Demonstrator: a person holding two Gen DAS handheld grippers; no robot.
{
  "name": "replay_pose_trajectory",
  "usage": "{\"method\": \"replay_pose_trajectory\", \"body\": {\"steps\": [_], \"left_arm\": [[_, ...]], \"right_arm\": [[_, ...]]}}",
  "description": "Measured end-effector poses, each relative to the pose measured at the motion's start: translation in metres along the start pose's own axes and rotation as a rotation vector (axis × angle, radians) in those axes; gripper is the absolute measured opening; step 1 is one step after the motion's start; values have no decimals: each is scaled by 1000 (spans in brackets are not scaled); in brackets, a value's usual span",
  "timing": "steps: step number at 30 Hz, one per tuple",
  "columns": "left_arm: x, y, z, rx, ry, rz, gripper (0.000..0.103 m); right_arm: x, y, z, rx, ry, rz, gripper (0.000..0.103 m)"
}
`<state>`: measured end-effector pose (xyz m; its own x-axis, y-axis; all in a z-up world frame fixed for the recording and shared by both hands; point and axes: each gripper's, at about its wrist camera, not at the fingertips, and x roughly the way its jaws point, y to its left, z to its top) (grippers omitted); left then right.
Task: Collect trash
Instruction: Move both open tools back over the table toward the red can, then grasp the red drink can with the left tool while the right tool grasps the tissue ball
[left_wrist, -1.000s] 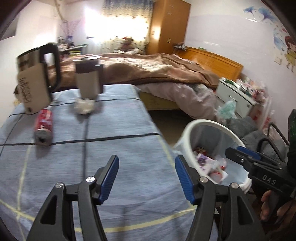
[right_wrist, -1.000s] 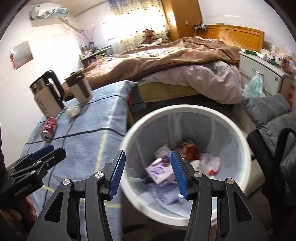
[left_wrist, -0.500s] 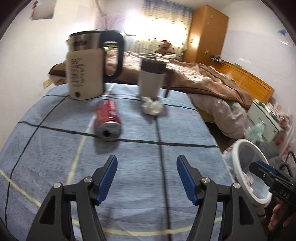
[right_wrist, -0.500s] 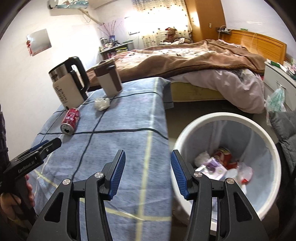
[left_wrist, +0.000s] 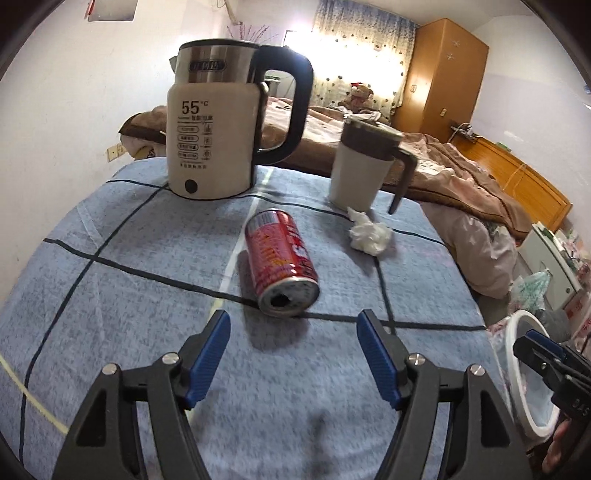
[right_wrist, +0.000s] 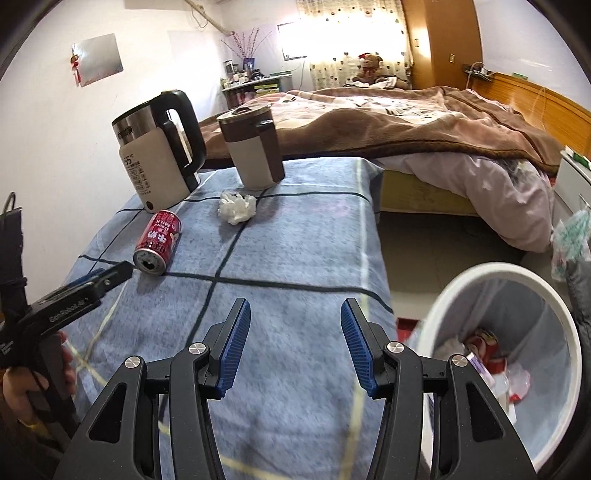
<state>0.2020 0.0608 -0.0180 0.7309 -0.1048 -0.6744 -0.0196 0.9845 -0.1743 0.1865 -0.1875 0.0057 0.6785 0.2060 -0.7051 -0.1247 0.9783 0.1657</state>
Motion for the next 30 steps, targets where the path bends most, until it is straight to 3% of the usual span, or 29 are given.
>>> {"method": "replay_pose_trajectory", "body": {"steps": [6, 10, 21, 24, 26, 30], "left_arm": [[22, 4, 11, 11, 9, 19, 73], [35, 10, 16, -19, 31, -17, 73], [53, 9, 19, 22, 43, 19, 73], [55, 12, 21, 10, 39, 6, 67], [56, 15, 22, 2, 41, -4, 56], [55, 20, 22, -7, 35, -11, 55]], "right_arm": [[20, 9, 15, -24, 13, -3, 52], [33, 14, 27, -37, 15, -13, 52], [69, 28, 52, -51, 27, -19, 52], [77, 30, 56, -55, 27, -9, 52], [85, 31, 59, -55, 36, 1, 52], [99, 36, 67, -62, 33, 23, 52]]}}
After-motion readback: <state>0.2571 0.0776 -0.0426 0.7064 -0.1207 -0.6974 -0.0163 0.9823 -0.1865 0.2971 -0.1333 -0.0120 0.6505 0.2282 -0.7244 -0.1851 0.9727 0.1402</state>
